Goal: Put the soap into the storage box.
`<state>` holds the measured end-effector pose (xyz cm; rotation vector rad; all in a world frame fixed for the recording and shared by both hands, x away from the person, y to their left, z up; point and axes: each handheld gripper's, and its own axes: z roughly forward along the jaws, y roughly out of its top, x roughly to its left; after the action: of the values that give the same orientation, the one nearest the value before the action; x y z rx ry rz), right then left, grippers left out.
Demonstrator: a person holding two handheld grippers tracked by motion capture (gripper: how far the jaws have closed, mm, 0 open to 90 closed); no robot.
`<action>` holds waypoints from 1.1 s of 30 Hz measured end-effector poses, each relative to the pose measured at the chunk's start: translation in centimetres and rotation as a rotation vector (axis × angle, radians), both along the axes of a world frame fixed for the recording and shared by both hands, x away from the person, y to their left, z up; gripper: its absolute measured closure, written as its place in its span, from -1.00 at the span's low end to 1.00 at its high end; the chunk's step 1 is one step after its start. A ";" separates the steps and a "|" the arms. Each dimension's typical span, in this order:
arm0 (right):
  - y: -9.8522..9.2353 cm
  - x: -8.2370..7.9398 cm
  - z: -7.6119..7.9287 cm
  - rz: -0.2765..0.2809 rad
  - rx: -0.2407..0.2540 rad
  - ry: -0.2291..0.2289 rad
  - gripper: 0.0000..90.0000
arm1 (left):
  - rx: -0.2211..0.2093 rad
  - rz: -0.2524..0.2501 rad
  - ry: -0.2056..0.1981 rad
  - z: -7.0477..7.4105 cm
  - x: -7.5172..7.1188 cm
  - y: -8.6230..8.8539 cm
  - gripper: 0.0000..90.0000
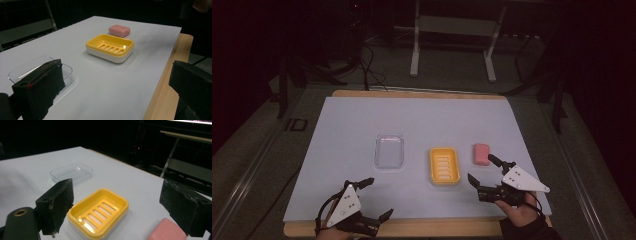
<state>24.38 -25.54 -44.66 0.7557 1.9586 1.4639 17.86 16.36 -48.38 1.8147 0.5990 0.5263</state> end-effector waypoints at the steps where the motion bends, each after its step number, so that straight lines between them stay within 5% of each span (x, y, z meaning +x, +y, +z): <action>1: -0.1 0.1 0.3 0.000 0.012 -0.013 -0.74 | 0.000 0.000 0.000 0.0 0.0 0.0 -0.99; 6: -0.3 0.3 0.6 -0.006 0.014 -0.010 -0.76 | 0.003 0.001 0.000 0.0 0.0 0.1 -0.99; 9: -0.1 0.3 0.8 -0.027 -0.025 -0.054 -0.79 | 0.002 0.001 0.000 0.0 0.0 0.1 -0.99; 12: -0.1 0.4 1.0 -0.031 -0.039 -0.043 -0.79 | 0.002 0.002 -0.001 0.0 -0.1 0.1 -0.99; 18: -0.5 1.5 0.8 -0.051 -0.053 0.092 -0.79 | 0.002 0.002 -0.001 0.0 -0.1 0.1 -0.99; 20: -0.6 2.0 0.7 -0.070 -0.078 0.166 -0.79 | 0.004 0.003 0.000 0.0 -0.1 0.0 -0.99; 28: -1.2 2.9 0.2 -0.145 -0.152 0.324 -0.71 | 0.006 0.003 -0.001 -0.1 -0.1 0.0 -0.99; 33: -1.7 3.3 0.0 -0.184 -0.176 0.464 -0.64 | 0.007 0.003 -0.001 -0.1 -0.1 0.0 -0.99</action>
<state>27.68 -27.23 -44.66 1.2422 2.2428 1.0551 17.74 16.34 -48.44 1.8206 0.5998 0.5315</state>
